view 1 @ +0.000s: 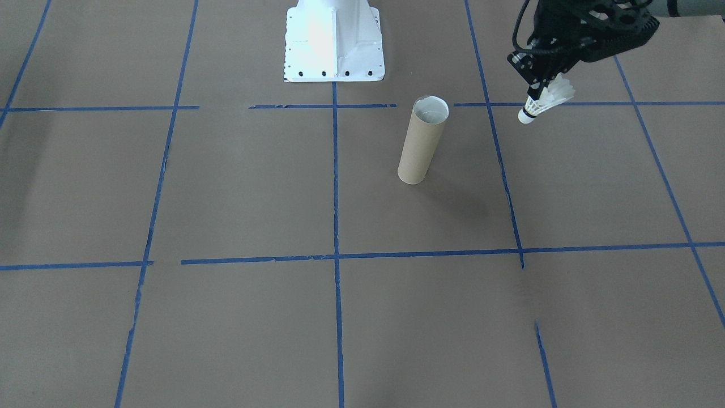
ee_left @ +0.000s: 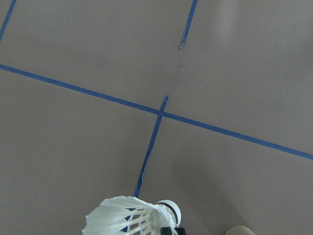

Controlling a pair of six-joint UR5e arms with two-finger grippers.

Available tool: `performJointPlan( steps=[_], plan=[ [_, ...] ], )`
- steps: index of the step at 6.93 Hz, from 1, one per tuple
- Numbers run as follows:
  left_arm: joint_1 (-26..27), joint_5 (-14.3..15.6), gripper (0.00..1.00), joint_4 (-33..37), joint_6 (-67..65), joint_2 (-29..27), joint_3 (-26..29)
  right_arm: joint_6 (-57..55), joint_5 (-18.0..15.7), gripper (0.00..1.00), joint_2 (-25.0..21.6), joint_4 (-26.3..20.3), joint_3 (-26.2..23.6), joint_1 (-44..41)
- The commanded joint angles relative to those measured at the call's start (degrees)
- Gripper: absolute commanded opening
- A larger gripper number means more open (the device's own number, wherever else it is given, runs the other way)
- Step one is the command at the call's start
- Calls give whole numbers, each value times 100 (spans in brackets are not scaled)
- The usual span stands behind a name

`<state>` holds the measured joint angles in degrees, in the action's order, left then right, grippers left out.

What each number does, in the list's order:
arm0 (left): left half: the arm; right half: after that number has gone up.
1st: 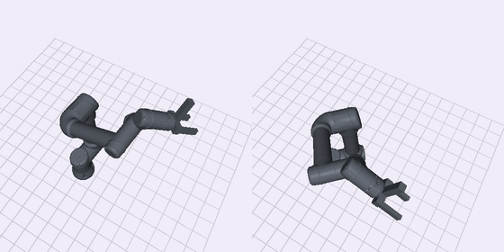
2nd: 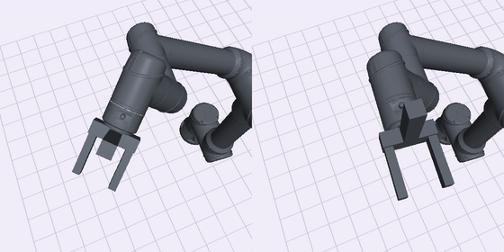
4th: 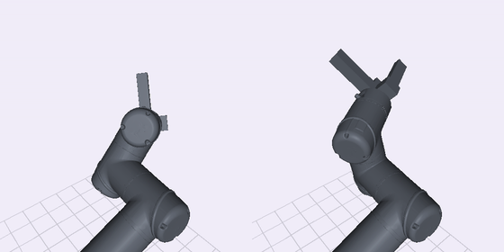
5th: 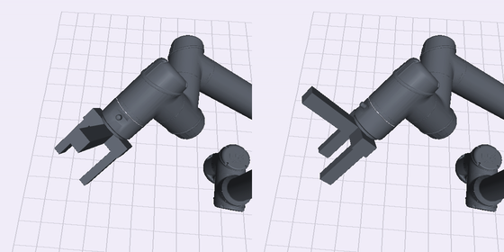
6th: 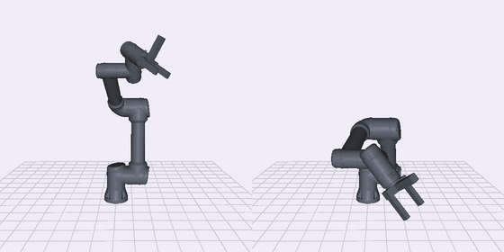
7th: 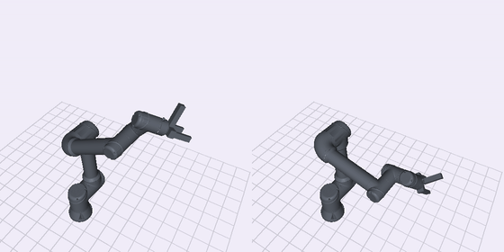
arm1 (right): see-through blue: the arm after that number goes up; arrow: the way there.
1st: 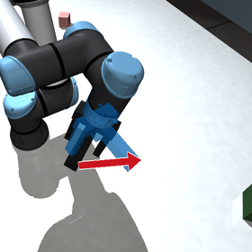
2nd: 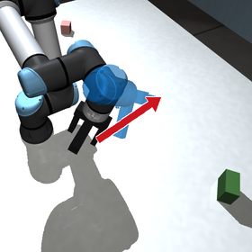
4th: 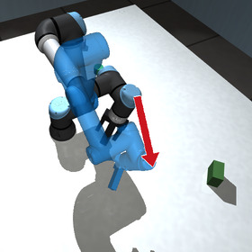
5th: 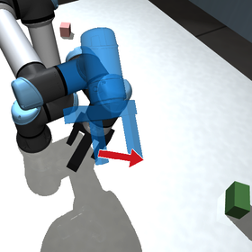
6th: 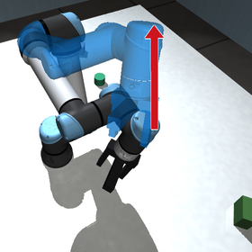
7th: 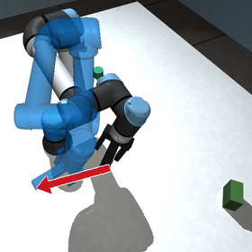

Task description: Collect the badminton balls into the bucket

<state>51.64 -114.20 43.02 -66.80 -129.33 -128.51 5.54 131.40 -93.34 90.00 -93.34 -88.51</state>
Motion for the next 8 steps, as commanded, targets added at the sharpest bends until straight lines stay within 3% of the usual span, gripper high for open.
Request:
performJointPlan(
  steps=[1,3,4,8],
  plan=[
    [-704,396,2,-707,-1171,-1003,219,0,0,100,0,0,-9,0],
    [-1312,618,2,-901,-1773,-1960,1480,0,0,100,0,0,-9,0],
    [-1567,835,2,-1014,-1897,-2051,1670,0,0,100,0,0,-9,0],
    [-1657,1004,2,-1209,-1951,-1816,1689,0,0,100,0,0,0,0]
  ],
)
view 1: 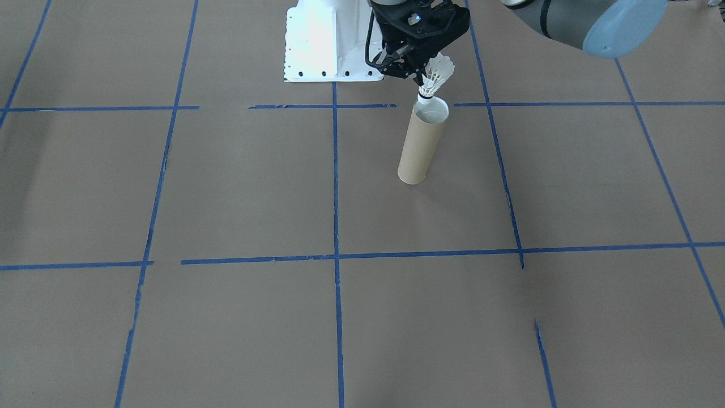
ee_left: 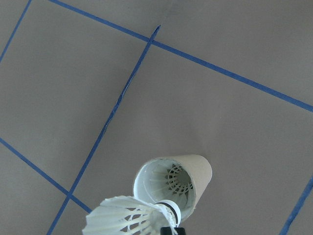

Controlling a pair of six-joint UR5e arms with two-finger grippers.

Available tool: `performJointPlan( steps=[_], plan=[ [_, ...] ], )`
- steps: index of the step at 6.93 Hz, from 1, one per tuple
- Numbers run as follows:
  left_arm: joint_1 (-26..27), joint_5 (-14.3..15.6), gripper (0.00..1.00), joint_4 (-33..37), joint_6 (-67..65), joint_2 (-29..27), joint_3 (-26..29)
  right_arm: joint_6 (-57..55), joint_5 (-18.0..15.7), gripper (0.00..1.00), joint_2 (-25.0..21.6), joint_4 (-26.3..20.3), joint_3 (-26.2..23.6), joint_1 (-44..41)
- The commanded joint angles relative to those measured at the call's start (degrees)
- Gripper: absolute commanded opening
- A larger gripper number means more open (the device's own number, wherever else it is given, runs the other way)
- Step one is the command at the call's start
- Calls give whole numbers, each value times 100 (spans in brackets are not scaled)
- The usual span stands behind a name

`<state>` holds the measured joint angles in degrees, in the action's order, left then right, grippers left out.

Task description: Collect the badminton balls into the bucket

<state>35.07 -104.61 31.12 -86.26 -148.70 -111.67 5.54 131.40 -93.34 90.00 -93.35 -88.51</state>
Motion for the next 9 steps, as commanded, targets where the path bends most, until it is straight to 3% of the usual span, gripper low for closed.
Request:
performJointPlan(
  steps=[1,5,9],
  plan=[
    [17,55,2,-10,4,122,5,0,0,100,0,0,1,0],
    [26,64,4,25,48,140,23,0,0,100,0,0,1,0],
    [8,46,12,192,83,157,67,0,0,100,0,0,1,0]
  ],
)
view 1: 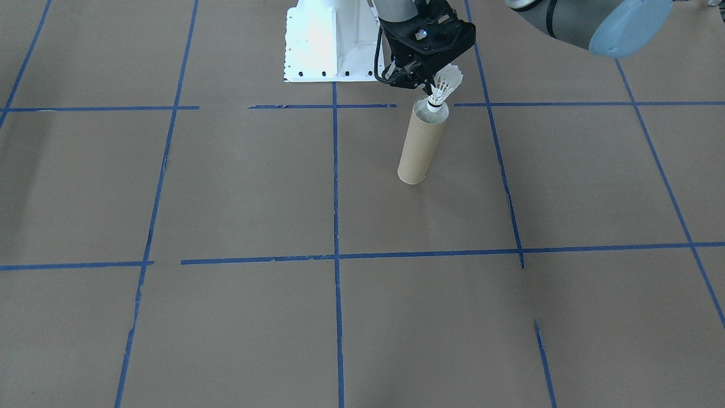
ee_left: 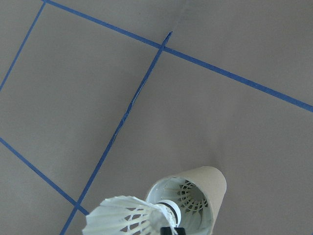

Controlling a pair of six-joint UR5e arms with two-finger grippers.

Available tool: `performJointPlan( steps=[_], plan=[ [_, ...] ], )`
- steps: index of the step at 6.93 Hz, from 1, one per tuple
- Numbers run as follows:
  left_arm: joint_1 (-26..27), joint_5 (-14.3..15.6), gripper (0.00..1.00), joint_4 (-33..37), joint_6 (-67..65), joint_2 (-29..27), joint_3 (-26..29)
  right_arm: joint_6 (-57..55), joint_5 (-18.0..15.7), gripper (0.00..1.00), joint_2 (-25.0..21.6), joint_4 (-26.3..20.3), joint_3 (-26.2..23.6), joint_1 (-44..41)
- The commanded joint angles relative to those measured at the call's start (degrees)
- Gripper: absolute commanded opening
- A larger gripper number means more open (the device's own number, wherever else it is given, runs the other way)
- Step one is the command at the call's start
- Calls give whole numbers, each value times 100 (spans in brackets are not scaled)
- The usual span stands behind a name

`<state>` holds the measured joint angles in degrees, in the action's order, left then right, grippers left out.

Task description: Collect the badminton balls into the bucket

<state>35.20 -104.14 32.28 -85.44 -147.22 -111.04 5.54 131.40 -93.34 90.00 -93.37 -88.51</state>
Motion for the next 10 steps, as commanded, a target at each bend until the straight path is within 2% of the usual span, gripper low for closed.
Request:
performJointPlan(
  steps=[1,2,3,5,6,8,9,10],
  plan=[
    [-4,-1,31,233,10,113,-14,0,0,100,0,0,3,0],
    [4,7,88,295,19,219,-23,0,0,100,0,0,3,0],
    [4,-1,100,296,323,255,-49,0,0,100,0,0,-6,0],
    [126,-19,100,374,903,273,-259,0,0,100,0,0,3,0],
    [536,-71,100,697,1403,464,-434,0,0,100,0,0,-6,0],
    [1258,-194,100,1977,2422,1288,-673,0,0,100,0,0,3,0],
    [1949,-847,100,2714,3341,1936,-665,9,0,100,0,0,3,0],
    [2573,-1271,100,3261,4351,2482,-612,0,0,100,0,0,3,0]
  ],
)
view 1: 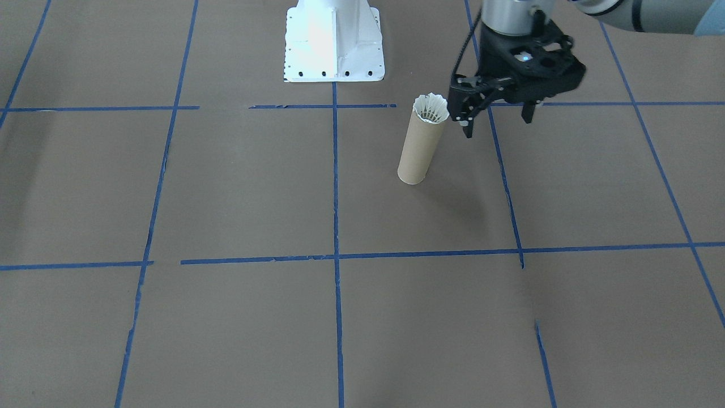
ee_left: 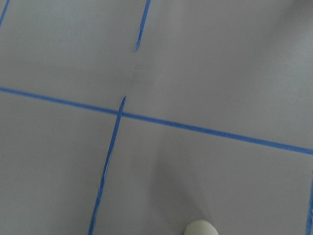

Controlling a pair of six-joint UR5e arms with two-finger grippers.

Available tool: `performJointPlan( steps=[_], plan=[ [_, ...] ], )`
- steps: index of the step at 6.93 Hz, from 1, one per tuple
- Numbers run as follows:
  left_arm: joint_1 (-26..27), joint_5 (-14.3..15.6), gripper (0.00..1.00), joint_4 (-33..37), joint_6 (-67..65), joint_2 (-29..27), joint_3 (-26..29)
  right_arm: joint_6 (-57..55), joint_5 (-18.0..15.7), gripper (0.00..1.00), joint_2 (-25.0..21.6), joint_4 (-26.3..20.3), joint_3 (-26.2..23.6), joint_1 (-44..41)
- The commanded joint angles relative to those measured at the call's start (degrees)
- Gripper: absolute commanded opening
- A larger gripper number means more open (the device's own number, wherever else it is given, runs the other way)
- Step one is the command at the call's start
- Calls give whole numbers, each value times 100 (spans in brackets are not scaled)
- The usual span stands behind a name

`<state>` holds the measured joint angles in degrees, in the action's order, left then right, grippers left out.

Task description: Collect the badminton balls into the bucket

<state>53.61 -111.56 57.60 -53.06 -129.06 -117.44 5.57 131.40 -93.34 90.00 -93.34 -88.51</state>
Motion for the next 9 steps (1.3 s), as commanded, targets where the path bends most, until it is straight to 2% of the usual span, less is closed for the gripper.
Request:
performJointPlan(
  steps=[1,2,3,4,5,6,7,9],
  plan=[
    [1304,-847,100,1144,2140,1185,194,-4,0,100,0,0,0,0],
    [1892,-1207,100,1287,3177,1555,491,-4,0,100,0,0,0,0],
    [2542,-1497,100,1341,4362,1751,1112,5,0,100,0,0,0,0],
    [3088,-1753,100,1611,5497,1787,2049,-4,0,100,0,0,0,0],
    [3433,-1755,100,2023,6387,2040,2720,-4,0,100,0,0,0,0],
    [3750,-1842,100,2705,6552,2478,3179,5,0,100,0,0,0,0],
    [3762,-1956,100,2930,6519,2752,3253,-4,0,100,0,0,0,0],
    [3753,-1957,100,2924,6222,3069,3263,-4,0,100,0,0,0,0]
  ],
)
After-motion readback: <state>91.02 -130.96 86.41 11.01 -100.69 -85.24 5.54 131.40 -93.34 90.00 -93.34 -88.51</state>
